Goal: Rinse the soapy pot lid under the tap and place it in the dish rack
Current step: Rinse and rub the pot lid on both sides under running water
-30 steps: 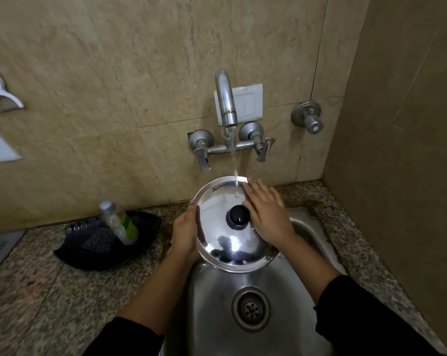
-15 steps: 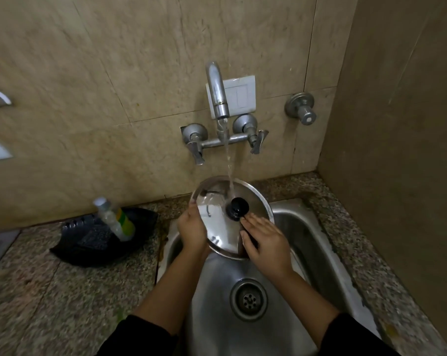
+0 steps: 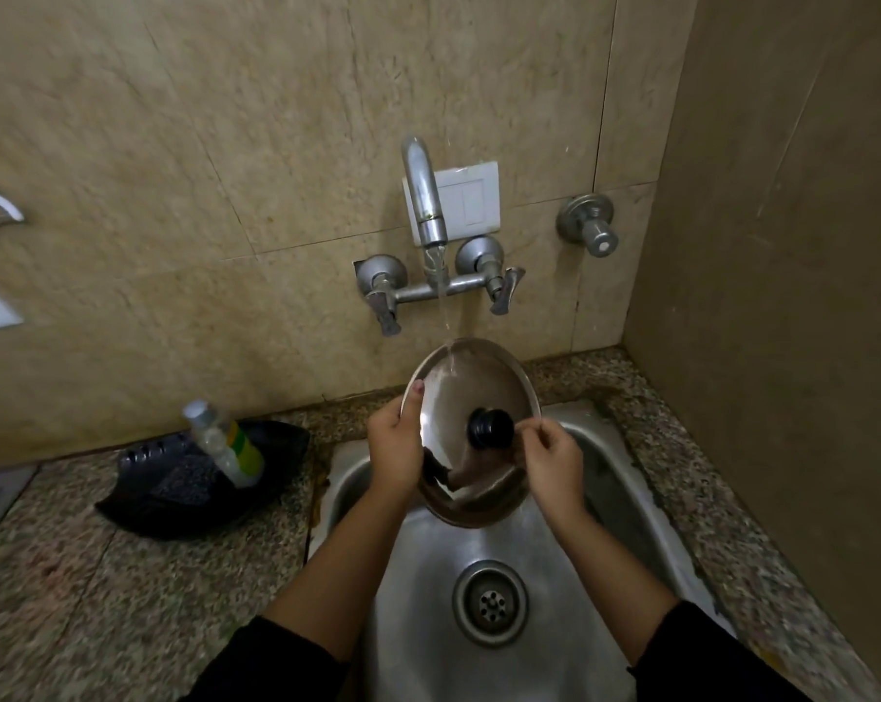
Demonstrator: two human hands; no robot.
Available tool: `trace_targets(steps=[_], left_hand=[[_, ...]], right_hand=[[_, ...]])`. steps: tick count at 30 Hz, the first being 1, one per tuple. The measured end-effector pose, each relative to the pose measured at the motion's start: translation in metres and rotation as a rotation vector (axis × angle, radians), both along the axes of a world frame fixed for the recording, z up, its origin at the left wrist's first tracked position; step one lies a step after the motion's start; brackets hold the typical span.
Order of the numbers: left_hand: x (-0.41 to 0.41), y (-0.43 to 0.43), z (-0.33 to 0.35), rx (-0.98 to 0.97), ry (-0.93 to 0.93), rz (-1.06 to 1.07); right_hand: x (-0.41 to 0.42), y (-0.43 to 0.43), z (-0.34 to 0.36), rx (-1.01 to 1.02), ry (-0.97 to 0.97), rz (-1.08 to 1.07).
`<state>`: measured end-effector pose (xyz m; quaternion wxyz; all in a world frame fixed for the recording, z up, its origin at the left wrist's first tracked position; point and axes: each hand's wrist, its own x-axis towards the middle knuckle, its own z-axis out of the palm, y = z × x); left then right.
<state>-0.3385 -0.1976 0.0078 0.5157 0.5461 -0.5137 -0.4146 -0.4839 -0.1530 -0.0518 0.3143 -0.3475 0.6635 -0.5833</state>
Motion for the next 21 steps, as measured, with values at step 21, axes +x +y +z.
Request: trace_targets(steps=[21], left_hand=[[0.042, -0.013, -0.006, 0.257, 0.16, -0.141]], right_hand=[[-0.021, -0.076, 0.065, -0.123, 0.111, 0.319]])
